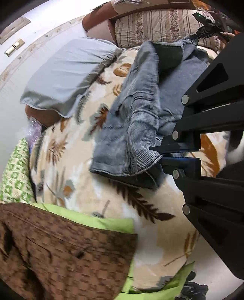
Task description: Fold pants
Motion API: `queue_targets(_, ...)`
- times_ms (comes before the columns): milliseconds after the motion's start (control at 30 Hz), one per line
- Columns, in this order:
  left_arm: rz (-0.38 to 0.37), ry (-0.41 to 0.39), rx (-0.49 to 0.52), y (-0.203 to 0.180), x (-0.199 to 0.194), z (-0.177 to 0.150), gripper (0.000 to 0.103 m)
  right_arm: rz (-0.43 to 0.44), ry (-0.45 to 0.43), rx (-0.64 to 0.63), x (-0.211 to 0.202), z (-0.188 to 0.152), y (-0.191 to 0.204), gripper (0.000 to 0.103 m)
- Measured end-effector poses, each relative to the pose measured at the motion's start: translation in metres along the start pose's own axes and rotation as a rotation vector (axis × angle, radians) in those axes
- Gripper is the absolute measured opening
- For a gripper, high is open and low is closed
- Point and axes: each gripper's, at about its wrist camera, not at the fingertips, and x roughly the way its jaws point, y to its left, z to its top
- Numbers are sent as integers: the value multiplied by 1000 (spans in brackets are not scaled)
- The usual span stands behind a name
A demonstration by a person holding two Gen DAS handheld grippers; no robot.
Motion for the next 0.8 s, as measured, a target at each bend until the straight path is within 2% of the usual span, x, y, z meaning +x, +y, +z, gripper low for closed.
queue_targets(267, 52, 50, 4, 15, 15, -19, 3, -40, 9, 65, -1, -32, -27, 15)
queue_targets(400, 78, 83, 10, 20, 26, -24, 4, -87, 35, 55, 6, -42, -32, 15)
queue_targets(567, 55, 96, -2, 28, 11, -27, 7, -179, 36, 10, -7, -40, -17, 22)
queue_targets(667, -6, 104, -36, 37, -12, -33, 9, -293, -26, -86, -37, -36, 11, 27)
queue_targets(700, -35, 100, -50, 38, -19, -33, 11, -308, -48, -128, -46, -36, 24, 28)
queue_targets(733, -69, 89, -57, 36, -27, -34, 19, -301, -63, -159, -53, -36, 37, 36)
queue_targets(767, -84, 78, -52, 32, -31, -33, 34, -268, -73, -179, -57, -37, 51, 47)
queue_targets(800, -97, 63, -43, 26, -33, -32, 43, -221, -73, -188, -57, -38, 63, 53)
